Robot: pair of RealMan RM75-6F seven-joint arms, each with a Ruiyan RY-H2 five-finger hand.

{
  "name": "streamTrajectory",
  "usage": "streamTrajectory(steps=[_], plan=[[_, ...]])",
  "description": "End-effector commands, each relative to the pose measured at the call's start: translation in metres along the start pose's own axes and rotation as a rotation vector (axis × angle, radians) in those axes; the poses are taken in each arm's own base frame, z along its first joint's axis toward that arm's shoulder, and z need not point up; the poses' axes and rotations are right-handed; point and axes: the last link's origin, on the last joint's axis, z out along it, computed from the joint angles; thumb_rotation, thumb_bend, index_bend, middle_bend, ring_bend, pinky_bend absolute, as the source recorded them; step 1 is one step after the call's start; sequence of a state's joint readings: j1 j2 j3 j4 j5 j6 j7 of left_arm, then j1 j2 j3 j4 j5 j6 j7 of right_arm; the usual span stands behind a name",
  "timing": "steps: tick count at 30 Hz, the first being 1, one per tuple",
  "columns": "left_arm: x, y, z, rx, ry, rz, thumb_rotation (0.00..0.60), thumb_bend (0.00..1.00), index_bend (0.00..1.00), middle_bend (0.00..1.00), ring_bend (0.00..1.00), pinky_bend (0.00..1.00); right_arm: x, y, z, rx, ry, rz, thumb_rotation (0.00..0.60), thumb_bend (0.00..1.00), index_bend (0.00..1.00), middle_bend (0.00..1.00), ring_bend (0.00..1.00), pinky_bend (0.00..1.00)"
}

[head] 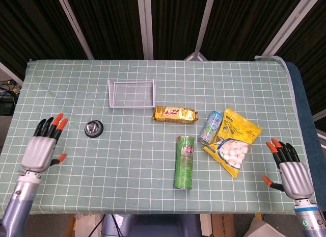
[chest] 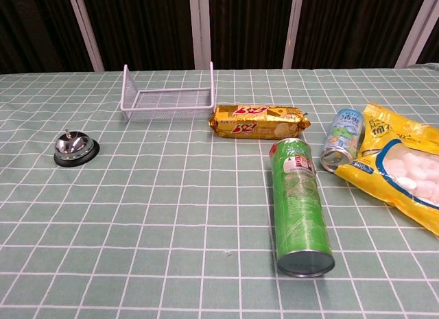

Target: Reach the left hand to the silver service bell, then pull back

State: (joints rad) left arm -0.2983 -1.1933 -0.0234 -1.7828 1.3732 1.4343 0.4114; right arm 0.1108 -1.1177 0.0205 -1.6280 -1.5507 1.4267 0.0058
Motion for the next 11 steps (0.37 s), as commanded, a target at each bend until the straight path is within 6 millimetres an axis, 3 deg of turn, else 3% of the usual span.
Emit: streamTrajectory(steps=[1,6,11], plan=[[0.002,-0.024,-0.041,0.028,-0.01,-0.006,0.6,0.16,0.0,0.0,0.0,0.0,0.0,0.0,0.0,0.003,0.004,-0.004,0.6,0.25,0.0,0.0,0.0,0.0],[-0.004,-0.05,-0.071,0.054,-0.013,0.035,0.6,0.16,0.0,0.0,0.0,0.0,0.0,0.0,-0.001,0.003,0.007,-0.011,0.6,0.25,0.0,0.0,0.0,0.0],[-0.006,-0.056,-0.071,0.075,-0.01,0.01,0.6,0.16,0.0,0.0,0.0,0.0,0.0,0.0,-0.001,0.002,0.006,-0.012,0.6,0.25,0.0,0.0,0.0,0.0]])
